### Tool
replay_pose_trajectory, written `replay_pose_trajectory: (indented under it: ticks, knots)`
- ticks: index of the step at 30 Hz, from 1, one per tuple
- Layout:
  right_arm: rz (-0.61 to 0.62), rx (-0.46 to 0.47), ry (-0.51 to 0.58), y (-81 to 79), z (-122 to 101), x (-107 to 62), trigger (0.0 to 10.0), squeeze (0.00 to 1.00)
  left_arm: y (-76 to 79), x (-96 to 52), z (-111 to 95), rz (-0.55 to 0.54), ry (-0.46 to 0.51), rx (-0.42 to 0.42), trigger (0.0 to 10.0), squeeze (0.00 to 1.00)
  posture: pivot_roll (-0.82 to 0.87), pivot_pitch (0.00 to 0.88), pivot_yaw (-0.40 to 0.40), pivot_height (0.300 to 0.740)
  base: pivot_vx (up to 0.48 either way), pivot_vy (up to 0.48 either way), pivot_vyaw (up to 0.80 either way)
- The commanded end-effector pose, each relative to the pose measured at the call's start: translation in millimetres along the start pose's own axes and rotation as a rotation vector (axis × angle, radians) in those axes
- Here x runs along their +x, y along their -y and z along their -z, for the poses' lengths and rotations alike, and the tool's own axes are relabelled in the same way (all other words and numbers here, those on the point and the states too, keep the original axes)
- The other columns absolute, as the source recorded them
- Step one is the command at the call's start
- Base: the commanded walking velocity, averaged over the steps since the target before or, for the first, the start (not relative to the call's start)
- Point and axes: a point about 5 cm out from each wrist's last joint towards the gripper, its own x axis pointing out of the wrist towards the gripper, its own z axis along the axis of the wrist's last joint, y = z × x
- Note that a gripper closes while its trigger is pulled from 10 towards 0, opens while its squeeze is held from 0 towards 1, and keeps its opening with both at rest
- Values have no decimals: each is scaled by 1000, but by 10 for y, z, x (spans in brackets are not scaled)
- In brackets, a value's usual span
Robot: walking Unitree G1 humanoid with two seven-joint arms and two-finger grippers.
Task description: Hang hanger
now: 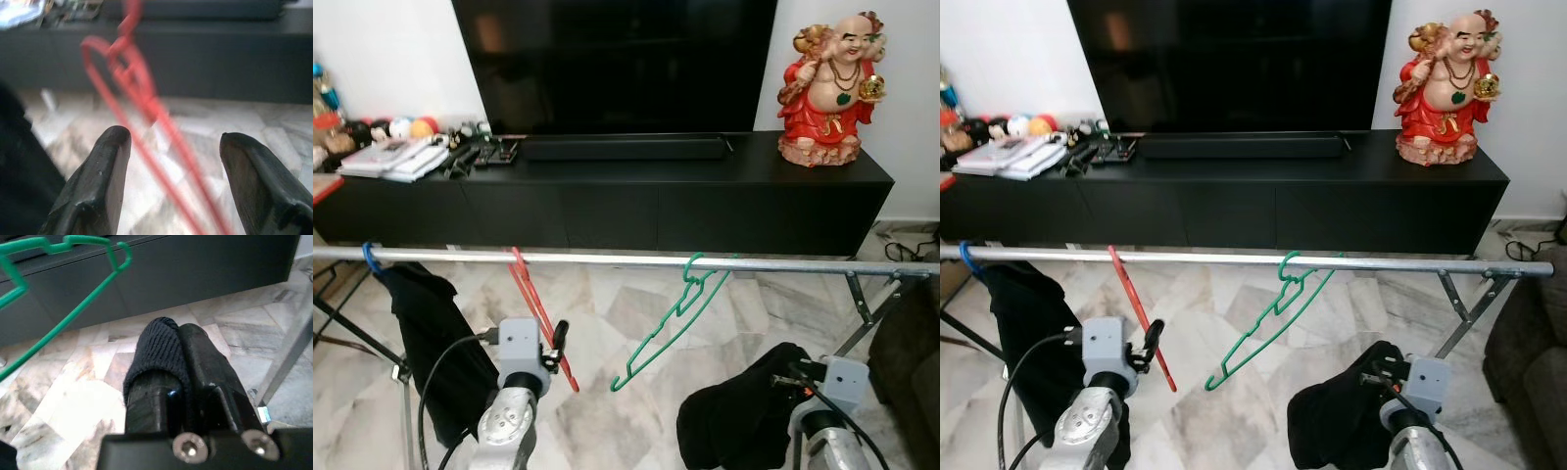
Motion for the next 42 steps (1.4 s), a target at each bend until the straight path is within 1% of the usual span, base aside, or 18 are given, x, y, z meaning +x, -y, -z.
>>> replay_pose_trajectory:
  ticks: [1,2,3,4,7,9,10,13,14,15,16,17,18,22,25,29,35,42]
  knots:
    - [-12,-7,26,-31,-44,27,10000,0,-41,49,-72,-10,1,-38,10000,306,-77,13,35,740,0,0,0]
    - [-11,-7,25,-23,-45,28,10000,0,-26,100,-99,-12,-21,-42,10000,1000,-76,15,34,740,0,0,0]
    - [-11,-7,25,-21,-45,28,10000,0,-21,119,-108,-13,-29,-40,10000,1000,-76,15,34,740,0,0,0]
    - [-11,-7,24,-18,-43,32,10000,0,12,180,-170,-2,-25,-51,10000,1000,-76,14,33,740,0,0,0]
    - [-11,-7,24,-20,-43,36,10000,0,39,244,-216,6,-28,-53,10000,1000,-76,14,33,740,0,0,0]
    - [-12,-6,25,-25,-48,43,10000,0,64,314,-271,8,-28,-85,10000,1000,-78,15,33,740,0,0,0]
    - [-13,-6,27,-29,-50,45,10000,0,65,364,-303,-7,-34,-64,10000,1000,-80,14,35,740,0,0,0]
    - [-14,-5,29,-33,-51,45,10000,0,50,388,-326,-22,-23,-60,10000,1000,-81,13,37,740,0,0,0]
    - [-14,-4,32,-37,-51,44,10000,0,24,376,-364,-27,19,-49,10000,1000,-88,15,40,740,0,0,0]
    - [-12,-3,30,-33,-45,40,10000,0,18,347,-387,-14,51,-31,10000,580,-85,17,40,740,0,0,0]
    - [-12,-3,30,-33,-45,40,10000,0,18,347,-387,-14,51,-31,10000,580,-85,17,40,740,0,0,0]
    - [-9,-2,27,-26,-37,35,10000,0,17,314,-406,1,82,-13,10000,184,-80,17,39,740,0,0,0]
    - [-6,-3,19,-18,-16,25,10000,0,5,206,-428,30,140,9,10000,0,-76,18,38,740,0,0,0]
    - [-5,-3,17,-15,-10,22,10000,0,-11,161,-413,30,149,32,10000,0,-73,15,38,740,0,0,0]
    - [-1,-2,14,-17,-1,23,10000,0,-66,49,-325,28,135,44,10000,0,-71,14,41,740,0,0,0]
    - [2,0,12,-26,6,28,10000,0,-118,-67,-169,25,79,58,10000,0,-68,7,42,740,0,0,0]
    - [4,2,12,-29,13,33,10000,0,-122,-61,-178,12,84,31,10000,0,-70,0,46,740,0,0,0]
    - [12,1,14,-8,12,29,10000,0,-89,-65,-210,29,94,27,10000,0,-73,0,49,740,261,0,0]
